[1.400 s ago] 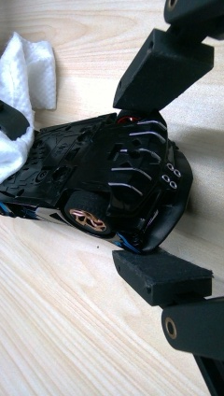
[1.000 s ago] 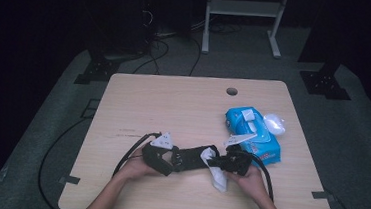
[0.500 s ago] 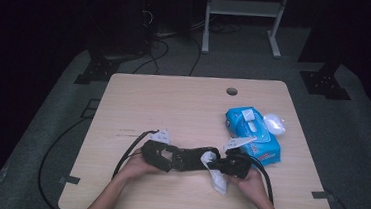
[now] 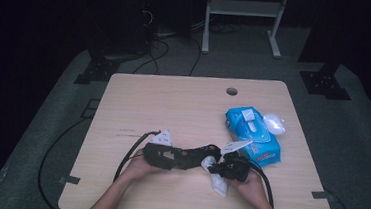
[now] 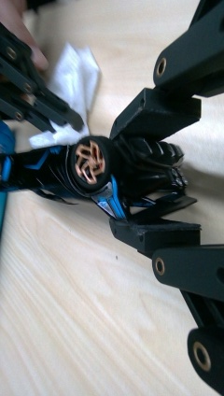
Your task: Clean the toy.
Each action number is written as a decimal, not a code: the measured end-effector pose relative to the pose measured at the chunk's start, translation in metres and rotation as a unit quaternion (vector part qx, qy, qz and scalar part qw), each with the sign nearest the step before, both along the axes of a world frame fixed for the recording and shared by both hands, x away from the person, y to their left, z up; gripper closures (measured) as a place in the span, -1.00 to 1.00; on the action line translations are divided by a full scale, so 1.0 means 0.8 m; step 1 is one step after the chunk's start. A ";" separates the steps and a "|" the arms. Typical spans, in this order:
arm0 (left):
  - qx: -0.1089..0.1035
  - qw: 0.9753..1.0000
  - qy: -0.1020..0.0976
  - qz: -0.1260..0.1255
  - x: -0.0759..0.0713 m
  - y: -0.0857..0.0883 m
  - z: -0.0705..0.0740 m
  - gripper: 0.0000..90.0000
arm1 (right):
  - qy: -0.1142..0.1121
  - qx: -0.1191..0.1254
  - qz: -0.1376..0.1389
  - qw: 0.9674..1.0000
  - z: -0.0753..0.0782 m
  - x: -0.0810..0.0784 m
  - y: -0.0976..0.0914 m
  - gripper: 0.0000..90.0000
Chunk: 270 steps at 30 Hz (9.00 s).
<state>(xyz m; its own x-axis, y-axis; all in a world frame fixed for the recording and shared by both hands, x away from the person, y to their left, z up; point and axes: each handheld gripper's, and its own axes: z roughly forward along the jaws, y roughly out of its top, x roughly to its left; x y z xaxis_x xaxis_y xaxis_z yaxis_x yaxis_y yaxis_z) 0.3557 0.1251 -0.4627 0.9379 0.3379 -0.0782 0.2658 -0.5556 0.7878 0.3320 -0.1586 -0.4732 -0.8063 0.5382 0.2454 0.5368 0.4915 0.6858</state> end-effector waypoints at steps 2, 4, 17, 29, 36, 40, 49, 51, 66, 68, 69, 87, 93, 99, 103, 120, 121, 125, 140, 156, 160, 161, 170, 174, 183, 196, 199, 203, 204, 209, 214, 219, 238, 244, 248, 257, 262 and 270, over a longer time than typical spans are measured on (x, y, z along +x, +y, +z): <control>0.018 1.000 -0.012 -0.004 -0.001 -0.003 -0.004 0.19 | -0.006 0.011 0.005 1.000 0.006 -0.001 0.001 0.89; 0.023 0.999 -0.027 -0.007 -0.003 -0.005 -0.005 0.23 | -0.013 0.025 0.010 1.000 0.017 -0.003 0.002 0.89; 0.042 0.996 -0.078 -0.021 -0.015 -0.011 -0.004 0.29 | -0.057 0.064 0.028 0.996 0.074 0.005 0.077 0.88; 0.038 0.996 -0.079 -0.001 -0.012 -0.006 -0.005 0.29 | -0.060 0.034 -0.021 0.997 0.066 0.021 0.068 0.88; 0.035 0.997 -0.074 0.009 -0.010 0.000 -0.005 0.29 | -0.053 0.045 0.001 0.998 0.063 0.020 0.096 0.88; 0.032 0.997 -0.074 0.012 -0.008 0.001 -0.005 0.29 | -0.065 0.029 -0.040 0.997 0.065 0.027 0.076 0.88; 0.031 0.997 -0.074 0.022 -0.009 0.006 -0.003 0.29 | -0.058 0.050 -0.005 0.997 0.060 0.023 0.111 0.88; 0.029 0.997 -0.074 0.023 -0.008 0.006 -0.003 0.29 | -0.062 0.045 -0.015 0.997 0.062 0.026 0.102 0.88; 0.027 0.997 -0.074 0.025 -0.006 0.007 -0.003 0.30 | -0.072 0.026 -0.041 0.996 0.065 0.030 0.102 0.88; 0.027 0.997 -0.075 0.022 -0.006 0.006 -0.003 0.30 | -0.066 0.047 -0.027 0.996 0.064 0.028 0.108 0.88; 0.027 0.997 -0.074 0.023 -0.007 0.005 -0.003 0.30 | -0.060 0.055 -0.018 0.997 0.063 0.027 0.113 0.88; 0.026 0.997 -0.073 0.024 -0.007 0.011 -0.003 0.30 | -0.077 0.037 -0.017 0.996 0.062 0.021 0.105 0.88; 0.024 0.997 -0.072 0.022 -0.005 0.011 -0.004 0.30 | -0.081 0.023 -0.057 0.995 0.063 0.029 0.077 0.88; 0.026 0.997 -0.073 0.022 -0.006 0.012 -0.003 0.30 | -0.082 0.040 -0.030 0.995 0.061 0.022 0.101 0.87; 0.026 0.997 -0.075 0.022 -0.006 0.013 -0.003 0.30 | -0.076 0.036 -0.043 0.996 0.061 0.028 0.088 0.88; 0.029 0.996 -0.080 0.027 -0.006 0.014 -0.003 0.30 | -0.102 0.029 -0.066 0.992 0.059 0.024 0.082 0.87; 0.029 0.996 -0.082 0.023 -0.006 0.015 -0.003 0.30 | -0.100 0.029 -0.082 0.991 0.059 0.030 0.061 0.87; 0.028 0.996 -0.084 0.024 -0.005 0.014 -0.001 0.30 | -0.113 0.013 -0.097 0.989 0.061 0.028 0.056 0.88; 0.028 0.996 -0.083 0.022 -0.005 0.016 -0.001 0.30 | -0.113 0.019 -0.120 0.986 0.061 0.029 0.038 0.87; 0.026 0.996 -0.080 0.021 -0.004 0.016 -0.002 0.30 | -0.122 0.019 -0.125 0.984 0.060 0.029 0.029 0.87; 0.025 0.996 -0.078 0.023 -0.006 0.018 -0.002 0.30 | -0.138 0.002 -0.121 0.983 0.061 0.027 0.033 0.87; 0.026 0.996 -0.079 0.022 -0.006 0.018 -0.002 0.30 | -0.136 0.003 -0.129 0.982 0.062 0.028 0.029 0.87; 0.026 0.996 -0.080 0.022 -0.004 0.017 -0.002 0.30 | -0.114 0.035 -0.117 0.986 0.061 0.029 0.020 0.87; 0.026 0.996 -0.080 0.022 -0.006 0.017 -0.002 0.30 | -0.121 0.019 -0.104 0.987 0.058 0.028 0.029 0.87; 0.025 0.996 -0.079 0.026 -0.004 0.017 -0.002 0.30 | -0.118 0.027 -0.108 0.987 0.057 0.027 0.041 0.87; 0.024 0.996 -0.081 0.022 -0.005 0.015 -0.002 0.30 | -0.109 0.040 -0.099 0.988 0.063 0.027 0.045 0.88; 0.023 0.996 -0.080 0.022 -0.004 0.016 -0.002 0.30 | -0.117 0.042 -0.087 0.988 0.067 0.024 0.054 0.88; 0.025 0.996 -0.082 0.021 -0.005 0.016 -0.002 0.30 | -0.126 0.019 -0.093 0.987 0.070 0.029 0.052 0.88; 0.026 0.996 -0.082 0.020 -0.005 0.016 -0.002 0.30 | -0.129 0.009 -0.106 0.986 0.068 0.033 0.043 0.88; 0.022 0.996 -0.079 0.022 -0.004 0.017 -0.003 0.30 | -0.111 0.013 -0.147 0.983 0.062 0.040 0.011 0.88; 0.021 0.996 -0.079 0.023 -0.004 0.016 -0.003 0.30 | -0.127 0.035 -0.117 0.984 0.073 0.030 0.024 0.88; 0.023 0.996 -0.079 0.023 -0.005 0.015 -0.003 0.30 | -0.125 0.036 -0.057 0.990 0.073 0.019 0.067 0.87; 0.021 0.996 -0.080 0.020 -0.005 0.016 -0.003 0.30 | -0.134 -0.013 -0.064 0.989 0.063 0.027 0.065 0.87; 0.023 0.996 -0.079 0.019 -0.005 0.015 -0.003 0.30 | -0.125 0.002 -0.107 0.986 0.063 0.034 0.034 0.88; 0.022 0.996 -0.079 0.019 -0.004 0.015 -0.003 0.30 | -0.123 0.003 -0.134 0.983 0.064 0.038 0.015 0.88; 0.021 0.996 -0.079 0.020 -0.004 0.015 -0.003 0.30 | -0.125 0.015 -0.110 0.986 0.070 0.030 0.032 0.88; 0.025 0.996 -0.082 0.020 -0.006 0.014 -0.002 0.30 | -0.129 0.014 -0.060 0.990 0.078 0.021 0.067 0.88; 0.025 0.996 -0.082 0.016 -0.005 0.015 -0.002 0.30 | -0.129 -0.009 -0.093 0.987 0.067 0.032 0.042 0.88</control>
<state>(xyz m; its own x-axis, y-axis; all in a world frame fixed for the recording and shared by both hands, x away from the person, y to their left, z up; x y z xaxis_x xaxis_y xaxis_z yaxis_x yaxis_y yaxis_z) 0.3520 0.1370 -0.4646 0.9254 0.3674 0.0929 0.1537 -0.5879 0.7942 0.3575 -0.1252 -0.4198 -0.7270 0.6858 0.0347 0.4283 0.4135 0.8035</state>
